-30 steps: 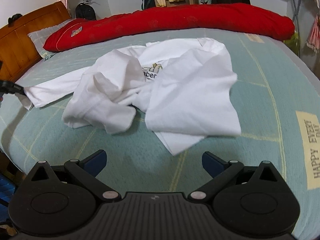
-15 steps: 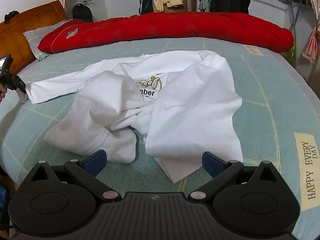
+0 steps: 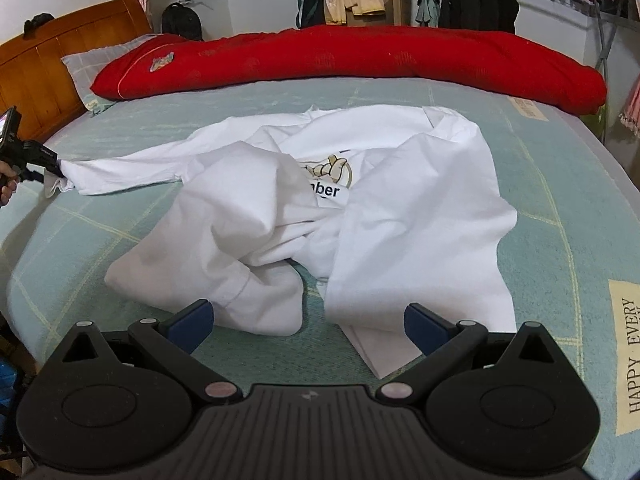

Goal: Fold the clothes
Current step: 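Grasp a sleeve with the left tool and pull it outward, then lay the sleeve flat on the sheet and open the left tool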

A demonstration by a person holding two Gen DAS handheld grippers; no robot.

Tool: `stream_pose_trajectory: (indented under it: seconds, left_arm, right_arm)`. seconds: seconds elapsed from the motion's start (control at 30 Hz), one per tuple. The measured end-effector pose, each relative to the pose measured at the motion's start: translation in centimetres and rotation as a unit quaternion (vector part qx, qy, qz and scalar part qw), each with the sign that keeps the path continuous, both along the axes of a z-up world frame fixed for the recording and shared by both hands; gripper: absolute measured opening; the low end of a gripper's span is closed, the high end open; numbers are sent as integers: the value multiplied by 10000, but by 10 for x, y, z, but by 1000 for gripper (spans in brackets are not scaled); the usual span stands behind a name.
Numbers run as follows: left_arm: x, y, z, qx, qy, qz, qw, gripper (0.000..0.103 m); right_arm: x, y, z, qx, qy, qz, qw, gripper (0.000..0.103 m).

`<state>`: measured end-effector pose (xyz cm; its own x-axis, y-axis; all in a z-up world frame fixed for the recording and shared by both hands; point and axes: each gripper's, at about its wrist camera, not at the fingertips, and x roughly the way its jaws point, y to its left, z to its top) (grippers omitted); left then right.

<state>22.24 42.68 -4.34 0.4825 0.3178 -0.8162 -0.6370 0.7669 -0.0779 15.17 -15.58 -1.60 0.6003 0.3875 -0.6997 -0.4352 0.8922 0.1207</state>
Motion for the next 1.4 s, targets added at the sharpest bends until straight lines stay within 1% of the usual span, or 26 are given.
stream_pose_trajectory:
  seconds: [0.07,0.13,0.2,0.3,0.33,0.4,0.43,0.47,0.5,0.57,0.7,0.8,0.9,0.93,1.0,1.07,1.1,1.13,1.17,1.2,1.23,1.27,1.33,1.4]
  left_arm:
    - [-10,-2,1,-139,-151,37,9998,48]
    - [-18,0,-3,-496,-293,155,9982,48]
    - [-27,-1,-13,-763,-367,233,9961,49]
    - [-37,-8,-25,-827,-465,355,9949,46]
    - [-39,-9,-26,-811,-567,361,9944,45]
    - [-44,-6,-28,-918,-838,480,9911,43]
    - [-46,-4,-29,-992,-983,555,9886,34]
    - [-47,-2,-30,-1051,-1089,613,9866,16]
    - [-48,0,-30,-1095,-1167,654,9849,11]
    - [-50,3,-28,-1085,-1265,701,9835,8]
    - [-52,12,-15,-773,-1109,674,9885,7]
    - [-57,27,1,-581,-1057,768,9897,8]
    - [-60,39,16,-374,-1028,920,9897,12]
    - [-61,41,20,-265,-997,992,9897,15]
    - [-61,43,26,18,-895,1167,9891,12]
    - [-62,45,28,146,-831,1279,9882,12]
    - [-63,45,28,122,-815,1277,9884,13]
    - [-63,45,26,37,-821,1239,9889,17]
    - [-64,44,23,-55,-839,1203,9892,23]
    - [-64,43,20,-146,-856,1167,9894,26]
    - [-65,42,17,-238,-874,1131,9894,34]
    - [-66,42,13,-349,-917,1110,9890,36]
    - [-67,40,3,-590,-1035,1061,9872,37]
    - [-66,39,-7,-761,-1050,1032,9862,37]
  right_arm:
    - [-2,0,1,15,-7,12,10000,103]
    - [-4,0,2,31,-14,24,10000,103]
    - [-6,0,3,46,-22,36,10000,103]
    - [-8,0,4,69,-32,54,10000,103]
    - [-9,0,4,76,-36,60,9999,103]
    - [-11,0,5,92,-43,72,9999,103]
    - [-12,-1,6,99,-47,78,9999,103]
    - [-12,0,5,94,-45,82,9999,103]
    - [-12,0,5,81,-39,84,9999,103]
    - [-12,2,4,54,-28,89,9999,103]
    - [-10,4,3,2,-6,98,10000,103]
    - [-10,6,2,-38,10,104,9999,103]
    - [-9,7,0,-78,27,111,9999,103]
    - [-9,8,0,-91,33,113,9999,103]
    - [-8,9,-1,-111,43,117,9999,103]
    - [-8,10,-1,-118,58,131,9998,103]
    - [-7,11,-2,-121,66,140,9998,103]
    - [-7,11,-2,-125,74,148,9998,103]
    - [-7,12,-3,-129,81,157,9998,103]
    - [-7,12,-3,-132,89,165,9997,103]
    - [-7,13,-4,-136,97,174,9997,103]
    - [-6,13,-4,-140,105,183,9997,103]
    - [-6,15,-5,-149,112,207,9996,103]
    - [-6,16,-5,-158,117,234,9995,103]
